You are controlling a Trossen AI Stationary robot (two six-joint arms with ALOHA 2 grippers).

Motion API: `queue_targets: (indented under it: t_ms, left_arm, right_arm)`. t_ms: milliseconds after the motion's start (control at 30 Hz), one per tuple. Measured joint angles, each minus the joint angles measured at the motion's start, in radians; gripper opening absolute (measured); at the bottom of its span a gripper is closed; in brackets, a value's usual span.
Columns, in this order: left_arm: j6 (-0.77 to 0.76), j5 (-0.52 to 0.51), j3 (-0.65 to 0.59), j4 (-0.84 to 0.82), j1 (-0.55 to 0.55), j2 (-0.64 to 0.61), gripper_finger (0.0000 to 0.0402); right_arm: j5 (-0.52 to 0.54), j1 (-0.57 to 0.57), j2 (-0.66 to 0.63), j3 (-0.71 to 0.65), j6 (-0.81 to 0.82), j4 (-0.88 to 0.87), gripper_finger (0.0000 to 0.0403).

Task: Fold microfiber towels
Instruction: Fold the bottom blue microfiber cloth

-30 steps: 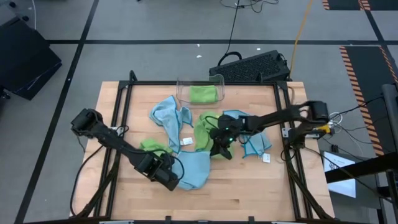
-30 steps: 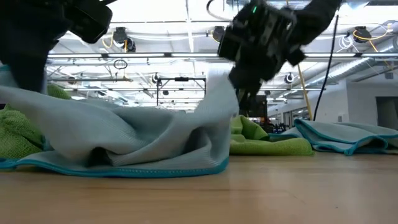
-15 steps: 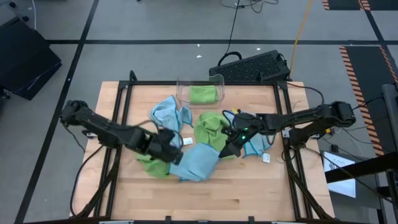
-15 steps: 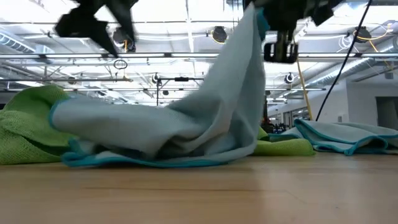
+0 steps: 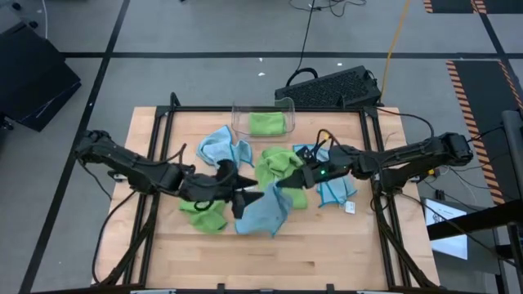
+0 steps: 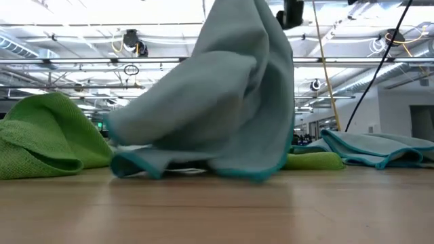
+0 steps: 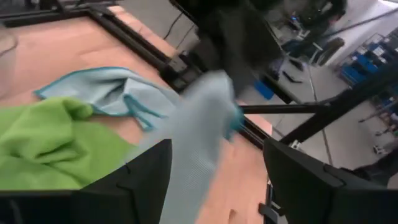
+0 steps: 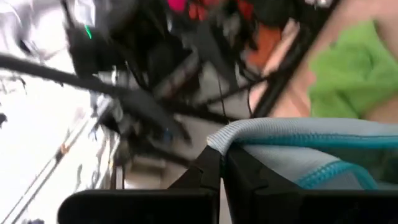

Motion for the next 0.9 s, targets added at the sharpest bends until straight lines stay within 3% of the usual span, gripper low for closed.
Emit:
queue_targets:
  t_ms: [233, 333, 500, 700, 900]
  left_arm:
    - [0.069, -0.064, -0.002, 0.113, -0.057, 0.046, 0.0202]
    - [0.112, -0.138, 0.012, 0.121, -0.061, 0.084, 0.0187]
    - [0.272, -0.285, 0.03, 0.215, -0.061, 0.149, 0.0208]
    - [0.224, -0.279, 0.031, 0.286, -0.02, 0.194, 0.0254]
    - [0.199, -0.258, 0.031, 0.29, 0.016, 0.206, 0.0231]
  right_arm:
    - [0.128, 0.0, 0.0, 0.0, 0.005, 0.049, 0.0]
    - [0.133, 0.0, 0.0, 0.0, 0.005, 0.059, 0.0]
    - [0.133, 0.001, 0.0, 0.0, -0.001, 0.088, 0.0]
    - [0.148, -0.006, 0.0, 0.0, -0.004, 0.095, 0.0]
    - [0.156, -0.022, 0.0, 0.0, -0.005, 0.084, 0.0003]
